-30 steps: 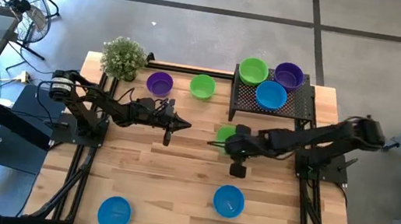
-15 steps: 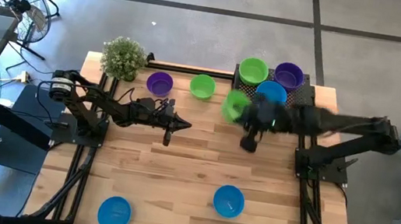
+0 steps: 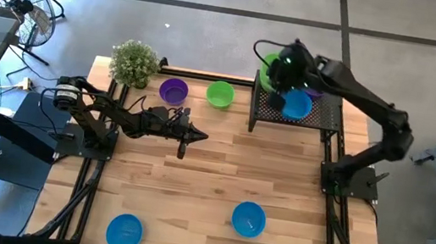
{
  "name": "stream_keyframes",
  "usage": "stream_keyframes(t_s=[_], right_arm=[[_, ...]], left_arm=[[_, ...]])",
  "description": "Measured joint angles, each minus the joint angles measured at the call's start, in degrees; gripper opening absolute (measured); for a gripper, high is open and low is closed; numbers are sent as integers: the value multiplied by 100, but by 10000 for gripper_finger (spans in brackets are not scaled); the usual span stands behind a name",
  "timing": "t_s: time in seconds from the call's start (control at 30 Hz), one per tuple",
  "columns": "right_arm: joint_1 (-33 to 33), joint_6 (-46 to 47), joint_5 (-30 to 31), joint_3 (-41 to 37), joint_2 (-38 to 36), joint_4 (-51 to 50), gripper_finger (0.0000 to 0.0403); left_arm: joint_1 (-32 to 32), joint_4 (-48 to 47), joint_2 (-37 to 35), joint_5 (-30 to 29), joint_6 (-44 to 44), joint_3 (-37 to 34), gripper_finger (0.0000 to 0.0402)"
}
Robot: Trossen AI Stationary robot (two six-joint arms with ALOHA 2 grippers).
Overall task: Pick & Place Mini bowls
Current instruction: Stack the green bowl on the other green bowls on the shelf
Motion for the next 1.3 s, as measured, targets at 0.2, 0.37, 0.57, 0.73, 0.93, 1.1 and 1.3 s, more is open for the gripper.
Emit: stream_keyframes(t_s=[0.2, 0.37, 0.57, 0.73, 0.93, 1.1, 1.3], right_arm=[[-548, -207, -263, 179, 504, -205, 5], [-652, -231, -478, 181, 618, -203, 3], [-702, -231, -542, 187, 734, -208, 3], [-764, -248, -551, 187, 847, -243, 3], [-836, -226, -603, 185, 897, -329, 6], [-836, -214, -610, 185, 893, -345, 10], [-834, -214, -605, 185, 893, -283, 40]], left_arm=[[0, -1, 1, 0, 0, 0, 0], [0, -2, 1, 0, 0, 0, 0], [0, -3, 1, 0, 0, 0, 0], [0, -4, 1, 0, 0, 0, 0], [0, -7, 1, 0, 0, 0, 0], [0, -7, 1, 0, 0, 0, 0], [0, -9, 1, 0, 0, 0, 0]])
